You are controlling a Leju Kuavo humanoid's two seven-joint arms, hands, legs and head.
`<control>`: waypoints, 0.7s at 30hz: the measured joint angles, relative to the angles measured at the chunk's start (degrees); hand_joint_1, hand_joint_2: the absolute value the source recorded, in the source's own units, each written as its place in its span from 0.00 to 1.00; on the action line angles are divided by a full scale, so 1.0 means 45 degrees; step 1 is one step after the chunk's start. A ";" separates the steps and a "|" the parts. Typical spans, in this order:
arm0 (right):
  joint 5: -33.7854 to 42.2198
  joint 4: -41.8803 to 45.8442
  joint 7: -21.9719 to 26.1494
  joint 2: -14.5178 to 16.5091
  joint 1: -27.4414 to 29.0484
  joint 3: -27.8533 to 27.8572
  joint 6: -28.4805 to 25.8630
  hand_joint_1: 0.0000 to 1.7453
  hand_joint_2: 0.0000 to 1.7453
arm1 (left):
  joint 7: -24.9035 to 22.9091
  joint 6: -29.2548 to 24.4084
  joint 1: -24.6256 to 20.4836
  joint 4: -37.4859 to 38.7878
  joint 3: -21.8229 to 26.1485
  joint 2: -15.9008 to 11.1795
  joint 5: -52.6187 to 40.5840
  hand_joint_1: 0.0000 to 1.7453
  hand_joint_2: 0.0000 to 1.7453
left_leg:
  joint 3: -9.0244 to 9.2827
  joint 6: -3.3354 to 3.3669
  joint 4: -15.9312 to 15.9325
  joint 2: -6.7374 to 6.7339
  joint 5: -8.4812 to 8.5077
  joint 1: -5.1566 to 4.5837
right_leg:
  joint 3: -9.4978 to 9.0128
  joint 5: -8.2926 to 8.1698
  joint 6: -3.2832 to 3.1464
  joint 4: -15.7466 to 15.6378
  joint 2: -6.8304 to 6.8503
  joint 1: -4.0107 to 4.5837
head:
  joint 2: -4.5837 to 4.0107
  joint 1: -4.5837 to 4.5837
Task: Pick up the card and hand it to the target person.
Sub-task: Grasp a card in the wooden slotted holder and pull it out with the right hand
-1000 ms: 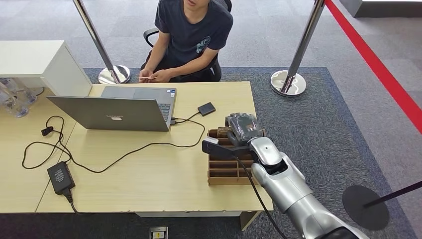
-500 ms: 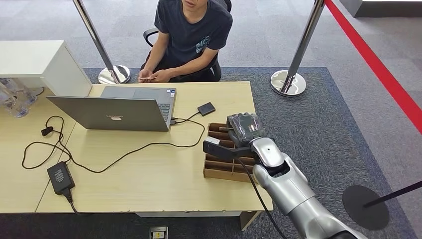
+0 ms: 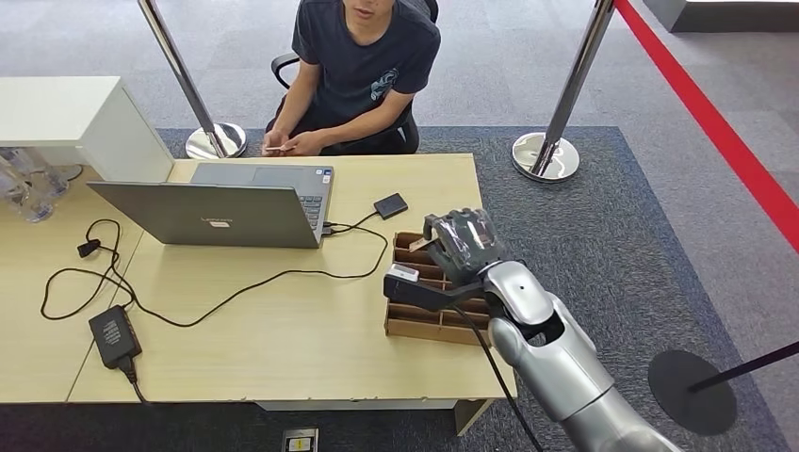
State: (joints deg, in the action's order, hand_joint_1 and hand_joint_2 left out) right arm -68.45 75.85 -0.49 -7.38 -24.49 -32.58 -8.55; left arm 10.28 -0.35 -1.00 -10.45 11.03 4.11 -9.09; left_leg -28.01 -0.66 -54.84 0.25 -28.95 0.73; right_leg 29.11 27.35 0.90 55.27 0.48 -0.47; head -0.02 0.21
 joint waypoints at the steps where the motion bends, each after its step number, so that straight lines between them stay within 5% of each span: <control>1: 0.0096 0.0183 0.0058 -0.0057 0.0047 0.0018 0.0021 1.00 1.00 | 0.0013 0.0000 -0.0002 0.0000 0.0001 0.0000 -0.0004 0.00 0.00 | -0.0001 0.0000 0.0000 0.0000 0.0000 0.0000 | 0.0000 0.0000 0.0000 0.0000 0.0000 0.0000 | 0.0000 -0.0001; 13: 0.1006 0.0974 0.0522 -0.0327 -0.0128 0.0187 0.0164 1.00 1.00 | 0.0067 0.0000 -0.0036 0.0000 0.0012 0.0005 -0.0039 0.00 0.00 | -0.0006 0.0000 0.0001 0.0000 0.0000 0.0000 | -0.0001 0.0000 0.0000 0.0001 0.0000 0.0000 | 0.0000 0.0002; 21: 0.1167 -0.0353 0.0382 0.0230 -0.1075 0.0444 -0.0239 1.00 1.00 | 0.0067 0.0000 -0.0057 0.0000 0.0071 0.0046 -0.0035 0.00 0.00 | -0.0008 0.0000 0.0000 -0.0001 0.0002 0.0001 | -0.0001 -0.0005 -0.0004 0.0003 0.0000 0.0000 | 0.0000 -0.0001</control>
State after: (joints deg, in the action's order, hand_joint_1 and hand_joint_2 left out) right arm -63.19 74.26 1.23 -6.34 -29.32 -30.58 -9.62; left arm 10.58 -0.35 -1.26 -10.45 11.35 4.32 -9.25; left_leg -28.04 -0.66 -54.84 0.25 -28.94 0.73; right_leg 29.11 27.33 0.88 55.28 0.48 -0.47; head -0.02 0.20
